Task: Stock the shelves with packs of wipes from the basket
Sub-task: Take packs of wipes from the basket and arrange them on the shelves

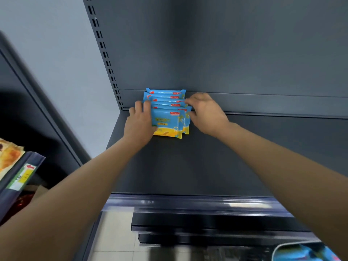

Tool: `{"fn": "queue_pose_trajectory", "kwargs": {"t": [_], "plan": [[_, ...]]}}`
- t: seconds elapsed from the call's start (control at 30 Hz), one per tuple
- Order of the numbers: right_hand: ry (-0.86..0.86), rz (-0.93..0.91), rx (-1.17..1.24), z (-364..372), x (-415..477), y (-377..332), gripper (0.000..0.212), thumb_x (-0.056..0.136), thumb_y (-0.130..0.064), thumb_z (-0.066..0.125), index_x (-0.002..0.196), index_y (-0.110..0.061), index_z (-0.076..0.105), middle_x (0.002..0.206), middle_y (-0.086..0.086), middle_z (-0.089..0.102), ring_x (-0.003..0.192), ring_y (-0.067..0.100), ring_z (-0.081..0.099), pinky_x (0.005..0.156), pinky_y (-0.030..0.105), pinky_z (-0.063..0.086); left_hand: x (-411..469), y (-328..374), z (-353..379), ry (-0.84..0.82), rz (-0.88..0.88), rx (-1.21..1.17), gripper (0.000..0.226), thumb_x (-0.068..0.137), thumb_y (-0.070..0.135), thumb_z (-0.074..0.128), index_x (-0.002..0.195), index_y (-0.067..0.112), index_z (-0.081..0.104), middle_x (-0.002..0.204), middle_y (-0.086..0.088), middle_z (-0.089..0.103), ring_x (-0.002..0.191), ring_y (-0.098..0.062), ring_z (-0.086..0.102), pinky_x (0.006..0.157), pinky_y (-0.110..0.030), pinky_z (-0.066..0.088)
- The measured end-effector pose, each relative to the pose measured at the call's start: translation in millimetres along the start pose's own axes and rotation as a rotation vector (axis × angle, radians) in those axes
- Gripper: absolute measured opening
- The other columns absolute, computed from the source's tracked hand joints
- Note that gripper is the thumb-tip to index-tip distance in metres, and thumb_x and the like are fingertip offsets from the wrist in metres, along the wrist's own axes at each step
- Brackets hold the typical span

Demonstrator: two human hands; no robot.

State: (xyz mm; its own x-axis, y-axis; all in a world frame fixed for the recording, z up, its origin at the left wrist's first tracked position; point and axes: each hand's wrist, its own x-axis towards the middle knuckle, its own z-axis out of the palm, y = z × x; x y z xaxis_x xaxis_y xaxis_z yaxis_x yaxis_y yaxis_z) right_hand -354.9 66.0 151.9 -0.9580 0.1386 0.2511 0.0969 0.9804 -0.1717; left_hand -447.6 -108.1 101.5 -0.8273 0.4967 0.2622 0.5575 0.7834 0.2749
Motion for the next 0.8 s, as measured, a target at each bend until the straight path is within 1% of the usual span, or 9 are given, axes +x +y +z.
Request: {"fn": "queue_pose_trajectory", "kwargs": {"t": [0.13,0.23,0.3,0.47,0.53,0.6,0.67,0.73,0.8], "plan": [[0.044,-0.015,-0.072,-10,-21,-1,0.041,0.090,-0.016,0.049,0.131,-0.010,0.048,0.131,0.006,0.050,0.121,0.026,0.041,0.099,0.036,0.037,-16,1,-3,0.044,0.004,0.088,0.084,0.072,0.018,0.071,0.140,0.010,0.023,0.137,-0.015,0.030,0.118,-0.035,0.037,0.092,-0.046,0.044],[0.082,-0.022,-0.092,-20,-42,1,0.041,0.091,-0.018,0.051,0.131,-0.009,0.048,0.133,0.007,0.049,0.122,0.026,0.040,0.099,0.035,0.034,-30,11,-10,0.073,0.013,0.116,0.083,0.072,0.023,0.074,0.139,0.008,0.027,0.138,-0.015,0.032,0.121,-0.034,0.035,0.095,-0.046,0.040],[0.105,-0.028,-0.112,-28,-58,3,0.041,0.091,-0.019,0.052,0.131,-0.010,0.048,0.133,0.007,0.049,0.122,0.027,0.040,0.099,0.035,0.034,-40,25,-17,0.098,0.048,0.106,0.078,0.074,0.025,0.074,0.137,0.007,0.031,0.137,-0.016,0.033,0.122,-0.034,0.035,0.097,-0.046,0.036],[0.182,-0.062,-0.154,-58,-110,11,0.042,0.090,-0.020,0.056,0.129,-0.008,0.050,0.132,0.007,0.050,0.122,0.028,0.041,0.095,0.036,0.033,-76,91,-46,0.203,0.195,-0.011,0.061,0.078,0.022,0.069,0.130,0.004,0.042,0.134,-0.016,0.041,0.119,-0.035,0.041,0.097,-0.043,0.034],[0.242,-0.078,-0.170,-75,-137,15,0.040,0.086,-0.017,0.060,0.124,-0.006,0.054,0.127,0.010,0.054,0.118,0.032,0.046,0.090,0.039,0.036,-97,123,-58,0.259,0.280,-0.062,0.057,0.078,0.020,0.069,0.128,0.004,0.045,0.131,-0.016,0.044,0.119,-0.034,0.043,0.098,-0.040,0.033],[0.310,-0.095,-0.182,-93,-166,20,0.038,0.081,-0.014,0.065,0.117,-0.003,0.059,0.119,0.013,0.060,0.110,0.035,0.053,0.084,0.041,0.041,-119,153,-70,0.311,0.353,-0.098,0.055,0.078,0.019,0.070,0.126,0.003,0.048,0.128,-0.016,0.047,0.117,-0.034,0.046,0.098,-0.040,0.034],[0.366,-0.102,-0.202,-109,-199,28,0.036,0.077,-0.011,0.069,0.110,-0.001,0.062,0.112,0.014,0.063,0.104,0.035,0.057,0.079,0.040,0.044,-143,183,-80,0.344,0.417,-0.123,0.054,0.076,0.018,0.071,0.123,0.001,0.050,0.125,-0.017,0.050,0.114,-0.035,0.048,0.097,-0.041,0.034],[0.411,-0.109,-0.234,-123,-232,39,0.036,0.075,-0.011,0.071,0.108,0.000,0.064,0.110,0.015,0.064,0.102,0.035,0.060,0.079,0.039,0.046,-168,211,-85,0.374,0.480,-0.118,0.053,0.075,0.018,0.072,0.120,0.000,0.052,0.121,-0.018,0.052,0.111,-0.036,0.051,0.096,-0.039,0.034],[0.433,-0.107,-0.251,-133,-267,53,0.036,0.075,-0.012,0.070,0.108,0.001,0.064,0.110,0.016,0.064,0.102,0.035,0.060,0.082,0.039,0.046,-194,238,-83,0.384,0.535,-0.104,0.053,0.073,0.019,0.073,0.119,0.000,0.053,0.118,-0.018,0.055,0.107,-0.036,0.052,0.094,-0.041,0.037]]}}
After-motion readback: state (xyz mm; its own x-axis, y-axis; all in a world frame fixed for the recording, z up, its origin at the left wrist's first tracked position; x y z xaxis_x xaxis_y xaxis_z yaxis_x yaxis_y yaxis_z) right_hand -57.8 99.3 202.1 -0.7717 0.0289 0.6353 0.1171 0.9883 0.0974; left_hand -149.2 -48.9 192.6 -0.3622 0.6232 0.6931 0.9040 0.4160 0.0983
